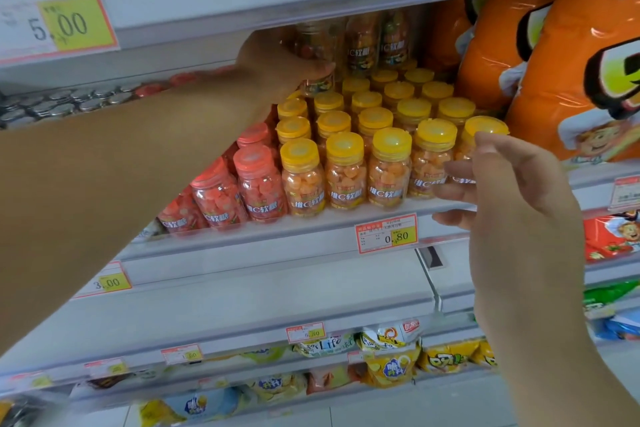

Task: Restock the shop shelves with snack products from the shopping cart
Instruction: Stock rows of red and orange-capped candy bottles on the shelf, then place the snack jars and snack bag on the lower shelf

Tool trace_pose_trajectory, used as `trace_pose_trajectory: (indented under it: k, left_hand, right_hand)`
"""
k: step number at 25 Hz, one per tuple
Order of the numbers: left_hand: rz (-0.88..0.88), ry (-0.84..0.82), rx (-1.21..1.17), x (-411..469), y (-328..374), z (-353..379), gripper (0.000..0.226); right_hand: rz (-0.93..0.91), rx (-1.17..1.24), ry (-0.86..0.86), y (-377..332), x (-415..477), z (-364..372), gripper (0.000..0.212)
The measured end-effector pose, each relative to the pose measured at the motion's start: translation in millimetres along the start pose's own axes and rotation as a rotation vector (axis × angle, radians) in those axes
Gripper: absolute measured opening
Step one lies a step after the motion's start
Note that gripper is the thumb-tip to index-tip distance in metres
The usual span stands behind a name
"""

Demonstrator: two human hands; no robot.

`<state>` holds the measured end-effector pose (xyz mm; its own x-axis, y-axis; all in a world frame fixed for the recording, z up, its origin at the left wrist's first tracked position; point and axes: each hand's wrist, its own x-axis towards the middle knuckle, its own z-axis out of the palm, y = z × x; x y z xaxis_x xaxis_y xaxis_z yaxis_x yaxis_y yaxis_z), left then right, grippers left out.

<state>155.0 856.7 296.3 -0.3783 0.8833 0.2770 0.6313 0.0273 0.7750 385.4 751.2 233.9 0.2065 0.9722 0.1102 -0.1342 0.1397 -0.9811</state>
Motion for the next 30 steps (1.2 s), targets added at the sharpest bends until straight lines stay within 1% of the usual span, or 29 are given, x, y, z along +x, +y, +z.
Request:
trace_pose_trajectory:
  k: [2,6,10,13,17,19,23,27,30]
  left_hand:
    - [0.007,0.003,0.015,-1,1,-3,0.047]
    - [-0.014,0.023,0.042,-7,4,-10,0.033]
    - [-0.03,0.043,0.091,-7,-2,-7,0.037]
    - [-0.06,0.047,0.101,-4,-5,-8,0.061]
    - [-0.056,0.023,0.104,-13,1,-17,0.071]
    - [-0.06,0.038,0.109,-24,6,-26,0.074]
    - [-0.063,0.128,0.025,-74,8,-53,0.061]
    - [0.088,0.239,-0.025,-155,-5,-80,0.035]
    - [0.123,0.303,0.027,-222,-26,-98,0.031]
  right_hand:
    - [-0.009,-0.006,-0.002,1,-1,-1,0.013]
    - [-0.011,0.007,0.0,5,-2,-1,0.014]
    - [-0.013,-0.003,-0.004,6,-6,2,0.015]
    - [-0.014,-0.016,-0.007,5,-9,3,0.015]
    - [0.001,-0.039,-0.001,4,-10,4,0.016]
    - [-0.001,-0.047,-0.026,1,-13,6,0.017]
    - [0.006,-0.057,-0.146,-6,-27,8,0.019]
    - [-0.01,-0.091,-0.302,-9,-53,10,0.019]
    - [-0.019,-0.113,-0.419,-4,-81,20,0.018]
